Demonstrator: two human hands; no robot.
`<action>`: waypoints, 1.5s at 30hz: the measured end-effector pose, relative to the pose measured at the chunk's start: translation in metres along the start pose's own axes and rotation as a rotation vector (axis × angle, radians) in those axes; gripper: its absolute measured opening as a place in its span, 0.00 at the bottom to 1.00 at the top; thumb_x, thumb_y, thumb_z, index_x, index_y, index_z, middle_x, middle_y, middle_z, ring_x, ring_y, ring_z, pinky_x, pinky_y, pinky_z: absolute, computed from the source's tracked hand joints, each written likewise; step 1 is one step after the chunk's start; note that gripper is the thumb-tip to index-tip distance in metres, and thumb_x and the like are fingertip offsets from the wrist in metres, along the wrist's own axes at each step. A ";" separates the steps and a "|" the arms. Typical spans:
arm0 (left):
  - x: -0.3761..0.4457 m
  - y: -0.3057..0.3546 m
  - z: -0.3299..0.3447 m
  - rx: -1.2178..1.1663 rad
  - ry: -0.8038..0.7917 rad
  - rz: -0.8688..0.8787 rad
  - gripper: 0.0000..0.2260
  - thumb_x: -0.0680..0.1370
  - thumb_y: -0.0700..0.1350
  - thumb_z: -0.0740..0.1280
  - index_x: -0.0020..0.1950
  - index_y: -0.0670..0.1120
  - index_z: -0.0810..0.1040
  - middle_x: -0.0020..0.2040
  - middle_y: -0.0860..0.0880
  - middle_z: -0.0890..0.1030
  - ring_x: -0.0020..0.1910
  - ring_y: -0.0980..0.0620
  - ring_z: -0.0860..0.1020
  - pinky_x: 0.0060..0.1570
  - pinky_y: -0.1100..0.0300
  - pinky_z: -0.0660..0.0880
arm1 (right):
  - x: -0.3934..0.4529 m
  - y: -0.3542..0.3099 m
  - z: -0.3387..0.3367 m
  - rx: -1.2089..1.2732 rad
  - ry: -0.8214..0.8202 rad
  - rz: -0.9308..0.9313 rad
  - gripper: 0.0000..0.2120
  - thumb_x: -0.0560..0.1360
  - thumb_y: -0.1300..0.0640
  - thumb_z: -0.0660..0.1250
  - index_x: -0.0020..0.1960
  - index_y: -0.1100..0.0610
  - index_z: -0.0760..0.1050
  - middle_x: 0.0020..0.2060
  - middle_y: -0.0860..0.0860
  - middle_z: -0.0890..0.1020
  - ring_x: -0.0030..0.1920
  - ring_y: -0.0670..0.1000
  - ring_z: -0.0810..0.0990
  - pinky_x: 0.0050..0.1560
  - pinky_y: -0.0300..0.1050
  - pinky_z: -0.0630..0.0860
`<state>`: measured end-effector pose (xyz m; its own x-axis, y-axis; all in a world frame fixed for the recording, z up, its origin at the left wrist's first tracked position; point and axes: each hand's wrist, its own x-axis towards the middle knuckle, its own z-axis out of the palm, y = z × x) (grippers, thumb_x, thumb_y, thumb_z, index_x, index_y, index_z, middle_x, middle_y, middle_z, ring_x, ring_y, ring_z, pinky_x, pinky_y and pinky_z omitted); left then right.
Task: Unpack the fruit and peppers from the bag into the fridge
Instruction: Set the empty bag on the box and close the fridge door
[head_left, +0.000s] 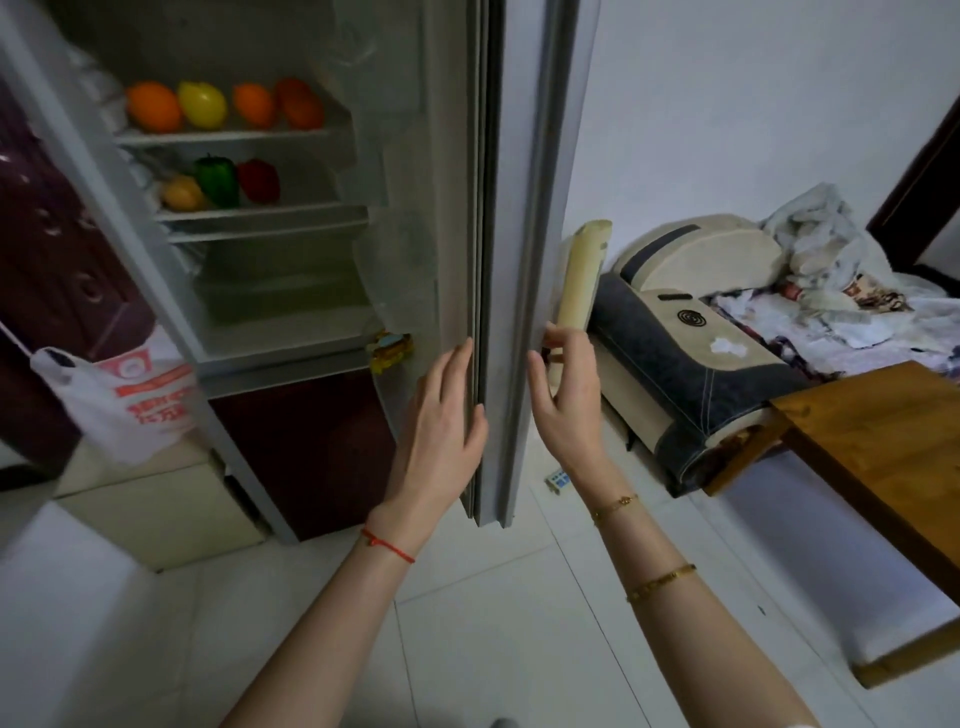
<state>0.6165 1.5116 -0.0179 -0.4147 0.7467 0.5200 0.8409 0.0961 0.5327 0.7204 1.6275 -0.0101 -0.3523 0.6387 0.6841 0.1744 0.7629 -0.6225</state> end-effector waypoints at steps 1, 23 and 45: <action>-0.005 -0.006 -0.007 -0.010 -0.004 -0.024 0.31 0.79 0.43 0.63 0.79 0.50 0.53 0.76 0.49 0.60 0.73 0.53 0.64 0.69 0.64 0.62 | -0.004 -0.007 0.007 0.016 -0.008 -0.012 0.09 0.80 0.60 0.63 0.60 0.60 0.71 0.51 0.50 0.75 0.52 0.49 0.75 0.52 0.32 0.71; -0.054 -0.187 -0.178 -0.106 -0.063 -0.302 0.32 0.80 0.46 0.64 0.79 0.53 0.51 0.79 0.51 0.51 0.76 0.50 0.59 0.65 0.61 0.59 | -0.034 -0.162 0.218 0.036 -0.405 -0.139 0.25 0.82 0.59 0.57 0.78 0.52 0.59 0.77 0.47 0.60 0.76 0.48 0.59 0.76 0.52 0.59; 0.063 -0.431 -0.251 -0.240 0.145 -0.476 0.29 0.79 0.39 0.63 0.77 0.54 0.56 0.74 0.54 0.67 0.73 0.56 0.66 0.71 0.49 0.68 | 0.083 -0.186 0.465 0.209 -0.507 -0.305 0.26 0.82 0.62 0.59 0.78 0.57 0.57 0.78 0.49 0.56 0.78 0.47 0.54 0.77 0.52 0.58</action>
<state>0.1408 1.3524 -0.0467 -0.7875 0.5576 0.2625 0.4533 0.2355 0.8597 0.2313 1.4919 -0.0148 -0.7595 0.2290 0.6089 -0.1683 0.8349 -0.5240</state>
